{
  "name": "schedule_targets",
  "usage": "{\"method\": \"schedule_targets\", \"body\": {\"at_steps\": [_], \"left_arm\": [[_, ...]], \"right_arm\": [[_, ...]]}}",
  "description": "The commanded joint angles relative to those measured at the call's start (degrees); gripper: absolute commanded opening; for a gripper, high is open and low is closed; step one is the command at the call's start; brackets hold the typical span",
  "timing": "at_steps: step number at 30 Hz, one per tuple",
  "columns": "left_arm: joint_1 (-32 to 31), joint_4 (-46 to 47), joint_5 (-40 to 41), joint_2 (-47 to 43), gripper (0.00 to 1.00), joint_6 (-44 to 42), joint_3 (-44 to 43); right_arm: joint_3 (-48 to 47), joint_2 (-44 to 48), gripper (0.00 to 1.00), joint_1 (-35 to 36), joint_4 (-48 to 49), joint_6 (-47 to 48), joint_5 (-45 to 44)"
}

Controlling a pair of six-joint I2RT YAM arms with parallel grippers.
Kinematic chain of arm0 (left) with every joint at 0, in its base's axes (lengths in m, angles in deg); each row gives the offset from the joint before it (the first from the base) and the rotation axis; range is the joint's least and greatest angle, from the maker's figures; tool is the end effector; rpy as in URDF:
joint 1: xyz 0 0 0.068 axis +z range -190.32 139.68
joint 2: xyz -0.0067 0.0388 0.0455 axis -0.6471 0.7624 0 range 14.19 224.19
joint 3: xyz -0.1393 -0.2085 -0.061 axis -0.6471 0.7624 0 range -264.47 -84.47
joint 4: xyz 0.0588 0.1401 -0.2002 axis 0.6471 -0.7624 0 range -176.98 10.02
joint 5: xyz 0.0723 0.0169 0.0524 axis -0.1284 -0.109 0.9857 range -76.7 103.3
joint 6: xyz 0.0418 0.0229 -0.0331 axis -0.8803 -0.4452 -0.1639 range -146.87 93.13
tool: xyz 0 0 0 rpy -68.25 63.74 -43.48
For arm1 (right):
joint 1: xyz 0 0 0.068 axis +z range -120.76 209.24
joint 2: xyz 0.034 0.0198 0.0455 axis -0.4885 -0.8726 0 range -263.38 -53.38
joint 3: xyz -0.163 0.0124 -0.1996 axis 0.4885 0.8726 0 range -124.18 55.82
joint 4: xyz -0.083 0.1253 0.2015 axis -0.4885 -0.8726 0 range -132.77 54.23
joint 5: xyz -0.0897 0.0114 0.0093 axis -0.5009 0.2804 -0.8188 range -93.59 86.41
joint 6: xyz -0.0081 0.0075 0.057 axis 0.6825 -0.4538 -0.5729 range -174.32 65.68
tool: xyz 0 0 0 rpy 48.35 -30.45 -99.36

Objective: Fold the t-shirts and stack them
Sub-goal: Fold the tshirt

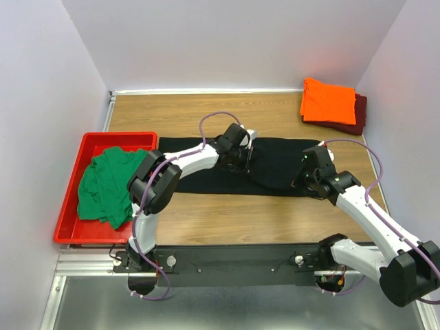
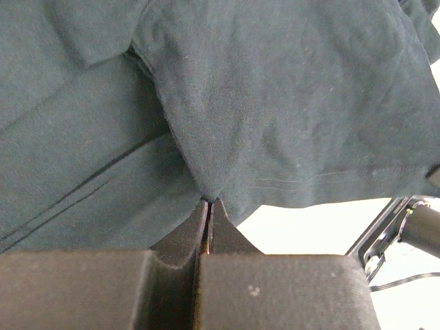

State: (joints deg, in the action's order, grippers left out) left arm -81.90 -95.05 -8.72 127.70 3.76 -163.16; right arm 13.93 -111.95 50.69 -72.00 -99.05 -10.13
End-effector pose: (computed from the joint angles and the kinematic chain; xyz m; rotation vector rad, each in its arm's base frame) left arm 0.3024 -0.2892 0.1711 0.4360 2.5956 -0.9775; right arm 0.1892 0.0692 0.2238 0.5554 2.4566 0.3406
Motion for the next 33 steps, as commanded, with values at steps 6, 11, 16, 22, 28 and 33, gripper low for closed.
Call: {"method": "schedule_targets", "body": {"at_steps": [6,11,16,22,28,33], "left_arm": [[0.2,0.0,-2.1,-1.4,0.0,-0.8,3.5],[0.3,0.4,-2.5,-0.8,0.0,-0.4,4.2],[0.1,0.5,-2.9,-0.6,0.0,-0.6,3.8],[0.1,0.0,-2.5,0.3,0.0,-0.8,3.2],[0.1,-0.3,-2.2,1.0,0.0,-0.8,2.6],[0.2,-1.5,-1.6,0.9,0.0,-1.0,1.3]], "right_arm": [[-1.0,-0.3,0.0,0.5,-5.0,1.3,-6.2],[-0.8,-2.5,0.0,0.5,-3.9,0.2,-8.6],[-1.6,-5.2,0.0,0.5,-2.8,1.0,-8.9],[-2.9,-5.8,0.01,0.5,-2.4,1.6,-9.8],[-2.9,-8.0,0.0,0.5,-1.0,2.5,-8.8],[-3.5,-7.9,0.01,0.5,0.0,3.7,-5.1]]}}
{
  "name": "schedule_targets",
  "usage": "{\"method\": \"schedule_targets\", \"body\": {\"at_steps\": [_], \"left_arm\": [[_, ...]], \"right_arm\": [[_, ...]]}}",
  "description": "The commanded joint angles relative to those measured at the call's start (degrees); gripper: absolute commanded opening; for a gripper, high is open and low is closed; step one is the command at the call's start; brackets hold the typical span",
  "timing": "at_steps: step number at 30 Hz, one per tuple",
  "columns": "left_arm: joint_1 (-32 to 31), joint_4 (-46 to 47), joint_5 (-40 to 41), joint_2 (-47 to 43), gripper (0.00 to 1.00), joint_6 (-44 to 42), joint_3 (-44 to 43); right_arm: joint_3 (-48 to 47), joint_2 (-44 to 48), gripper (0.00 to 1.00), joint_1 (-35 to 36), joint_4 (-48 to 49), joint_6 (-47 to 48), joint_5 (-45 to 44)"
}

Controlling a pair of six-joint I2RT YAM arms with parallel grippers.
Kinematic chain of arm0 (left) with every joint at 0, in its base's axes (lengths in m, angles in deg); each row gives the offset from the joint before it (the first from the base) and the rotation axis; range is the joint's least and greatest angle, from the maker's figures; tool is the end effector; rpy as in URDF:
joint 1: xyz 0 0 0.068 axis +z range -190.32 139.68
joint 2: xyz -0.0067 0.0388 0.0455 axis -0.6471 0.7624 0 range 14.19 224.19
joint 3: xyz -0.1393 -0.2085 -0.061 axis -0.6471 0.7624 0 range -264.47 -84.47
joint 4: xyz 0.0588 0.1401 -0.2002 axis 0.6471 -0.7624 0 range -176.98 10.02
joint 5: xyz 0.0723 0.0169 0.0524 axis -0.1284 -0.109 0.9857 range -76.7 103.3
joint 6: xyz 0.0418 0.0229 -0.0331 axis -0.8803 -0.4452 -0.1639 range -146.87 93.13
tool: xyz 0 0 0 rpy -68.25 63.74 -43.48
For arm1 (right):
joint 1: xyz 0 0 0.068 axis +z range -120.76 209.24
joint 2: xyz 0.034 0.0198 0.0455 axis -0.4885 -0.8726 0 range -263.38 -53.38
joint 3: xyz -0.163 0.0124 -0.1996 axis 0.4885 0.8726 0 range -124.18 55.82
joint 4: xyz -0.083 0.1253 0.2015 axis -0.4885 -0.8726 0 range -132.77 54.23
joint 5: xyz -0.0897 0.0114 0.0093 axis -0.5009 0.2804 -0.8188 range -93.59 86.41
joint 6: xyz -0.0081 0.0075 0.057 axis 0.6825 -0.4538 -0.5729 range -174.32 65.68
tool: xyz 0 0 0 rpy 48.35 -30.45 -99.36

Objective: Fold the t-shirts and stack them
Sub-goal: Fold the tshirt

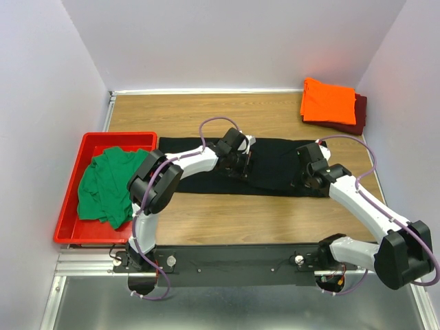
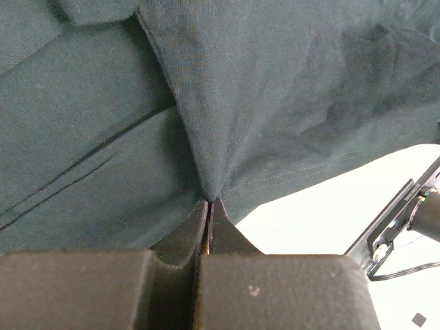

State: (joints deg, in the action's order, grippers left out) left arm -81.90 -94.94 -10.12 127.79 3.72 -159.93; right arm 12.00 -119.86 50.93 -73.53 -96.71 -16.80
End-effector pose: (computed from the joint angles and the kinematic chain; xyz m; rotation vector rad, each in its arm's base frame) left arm 0.2943 -0.2832 0.1544 0.4423 2.6580 -0.9785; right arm 0.2047 0.0712 0.2070 0.5418 2.5269 0.1082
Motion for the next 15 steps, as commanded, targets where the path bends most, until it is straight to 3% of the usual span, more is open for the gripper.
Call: {"method": "schedule_targets", "body": {"at_steps": [1,15], "left_arm": [[0.4,-1.8,-0.2,0.9,0.0,-1.1,-2.3],[1.3,-5.7,-3.3,7.2,0.0,-0.1,-14.5]], "right_arm": [[-1.8,0.2,0.01,0.3,1.5,1.4,1.5],[-10.9,-10.1,0.06,-0.2,3.5,2.4,-7.5]]}}
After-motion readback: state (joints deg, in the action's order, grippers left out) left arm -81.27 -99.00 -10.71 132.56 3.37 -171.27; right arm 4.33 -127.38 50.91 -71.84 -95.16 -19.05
